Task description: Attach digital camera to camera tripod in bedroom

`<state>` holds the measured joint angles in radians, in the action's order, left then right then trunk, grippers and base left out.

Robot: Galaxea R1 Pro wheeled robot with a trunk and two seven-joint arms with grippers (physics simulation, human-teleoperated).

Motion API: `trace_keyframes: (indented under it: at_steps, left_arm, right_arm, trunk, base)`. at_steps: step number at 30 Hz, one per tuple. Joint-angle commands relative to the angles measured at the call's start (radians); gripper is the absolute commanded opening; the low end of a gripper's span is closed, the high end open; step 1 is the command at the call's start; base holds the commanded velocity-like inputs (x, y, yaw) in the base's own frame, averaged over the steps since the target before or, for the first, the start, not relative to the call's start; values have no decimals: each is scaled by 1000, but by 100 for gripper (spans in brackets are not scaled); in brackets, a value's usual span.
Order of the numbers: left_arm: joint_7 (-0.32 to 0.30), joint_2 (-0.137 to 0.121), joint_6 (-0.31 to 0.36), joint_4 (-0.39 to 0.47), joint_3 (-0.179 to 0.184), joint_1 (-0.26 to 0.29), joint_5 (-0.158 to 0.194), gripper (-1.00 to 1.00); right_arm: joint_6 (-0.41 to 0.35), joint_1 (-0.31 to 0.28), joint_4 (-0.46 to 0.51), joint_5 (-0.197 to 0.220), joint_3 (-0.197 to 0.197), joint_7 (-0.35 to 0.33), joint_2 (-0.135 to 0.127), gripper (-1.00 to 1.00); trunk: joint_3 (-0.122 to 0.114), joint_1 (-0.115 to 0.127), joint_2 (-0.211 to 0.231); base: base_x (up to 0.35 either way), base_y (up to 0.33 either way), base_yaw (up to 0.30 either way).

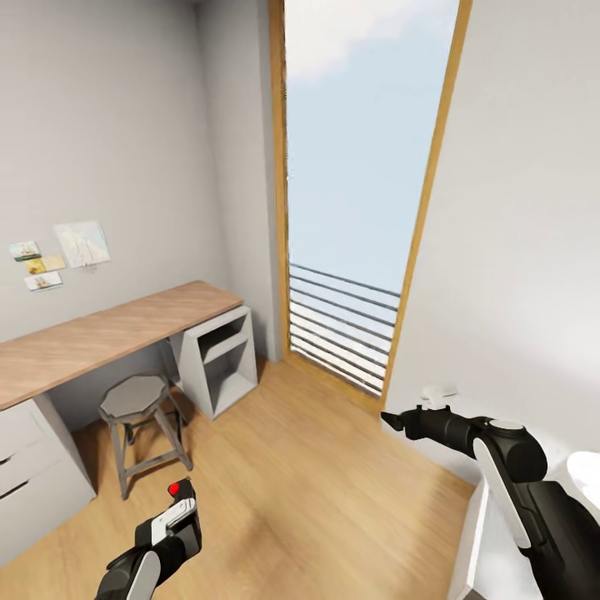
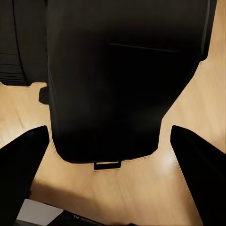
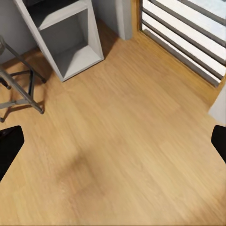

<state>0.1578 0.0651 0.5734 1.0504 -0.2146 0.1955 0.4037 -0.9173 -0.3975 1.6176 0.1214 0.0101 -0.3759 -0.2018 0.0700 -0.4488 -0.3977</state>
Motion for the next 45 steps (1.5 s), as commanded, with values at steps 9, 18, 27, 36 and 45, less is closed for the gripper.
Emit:
trace_keyframes:
  at_steps: [9, 18, 27, 36, 45]
  left_arm:
    - [8, 1, 5, 4, -2, 0, 11, -100]
    - [6, 1, 5, 7, -3, -1, 11, -100]
    - [-3, 1, 5, 9, -3, -2, 12, -100]
    - [-6, 1, 5, 10, -3, -2, 12, -100]
    - [-5, 1, 5, 11, -2, -2, 12, -100]
  right_arm:
    - [-9, -1, 1, 10, 2, 5, 0, 100]
    - [-8, -1, 1, 9, 21, 5, -1, 100]
    - [-6, -1, 1, 9, 47, 5, -2, 100]
    - [-6, -1, 1, 9, 52, 5, -2, 100]
    - [-6, -1, 1, 9, 53, 5, -2, 100]
  trunk:
    - [2, -1, -2]
    - [2, -1, -2]
    - [2, -1, -2]
    - [2, -1, -2]
    - [2, -1, -2]
  base:
    - [319, 0, 7]
    - [319, 0, 65]
    - [319, 0, 231]
    - [304, 0, 275]
    - [108, 0, 284]
